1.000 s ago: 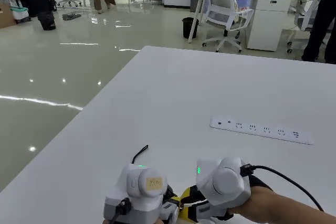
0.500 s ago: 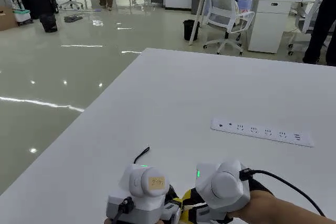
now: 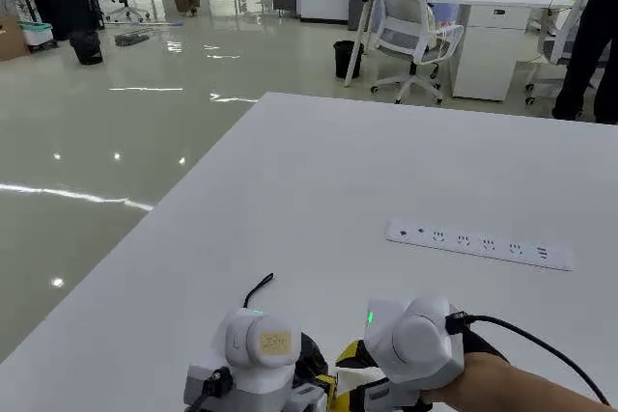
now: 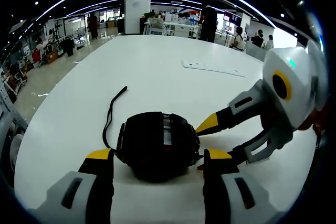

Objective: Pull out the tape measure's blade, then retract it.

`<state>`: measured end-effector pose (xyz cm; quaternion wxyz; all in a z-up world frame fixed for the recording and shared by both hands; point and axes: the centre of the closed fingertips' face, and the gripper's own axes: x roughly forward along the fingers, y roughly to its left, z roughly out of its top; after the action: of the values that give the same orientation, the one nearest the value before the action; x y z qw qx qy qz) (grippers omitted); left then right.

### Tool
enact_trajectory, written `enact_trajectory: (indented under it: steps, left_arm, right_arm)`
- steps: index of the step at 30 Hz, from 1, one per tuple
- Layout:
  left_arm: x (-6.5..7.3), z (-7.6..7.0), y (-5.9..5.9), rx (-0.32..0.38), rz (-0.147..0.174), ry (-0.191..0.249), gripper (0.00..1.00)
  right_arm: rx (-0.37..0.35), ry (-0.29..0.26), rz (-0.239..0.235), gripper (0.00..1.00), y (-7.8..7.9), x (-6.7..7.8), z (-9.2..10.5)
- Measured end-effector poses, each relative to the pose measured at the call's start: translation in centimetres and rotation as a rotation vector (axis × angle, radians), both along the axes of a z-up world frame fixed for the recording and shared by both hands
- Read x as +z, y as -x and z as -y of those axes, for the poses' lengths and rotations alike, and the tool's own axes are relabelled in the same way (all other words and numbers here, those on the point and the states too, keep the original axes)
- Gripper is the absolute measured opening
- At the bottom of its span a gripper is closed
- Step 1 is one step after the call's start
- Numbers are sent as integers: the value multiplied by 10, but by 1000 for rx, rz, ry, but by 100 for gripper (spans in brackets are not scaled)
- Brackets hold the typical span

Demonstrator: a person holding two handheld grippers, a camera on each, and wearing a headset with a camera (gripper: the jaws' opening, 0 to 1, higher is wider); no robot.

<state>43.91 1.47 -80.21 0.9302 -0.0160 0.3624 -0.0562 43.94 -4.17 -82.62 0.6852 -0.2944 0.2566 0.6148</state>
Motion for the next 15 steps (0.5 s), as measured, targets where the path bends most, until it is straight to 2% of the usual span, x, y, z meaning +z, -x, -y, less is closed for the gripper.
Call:
enact_trajectory:
  steps: [4, 7, 15]
  left_arm:
    - [5, 0, 1, -18, 9, 9, 67]
    - [7, 1, 2, -49, 14, -2, 69]
    - [12, 1, 10, -124, 31, -17, 73]
  right_arm:
    - [-28, -9, 1, 36, 0, 7, 6]
    - [-56, -22, -13, 39, 1, 11, 9]
    - [-116, -31, -15, 47, 6, 20, 22]
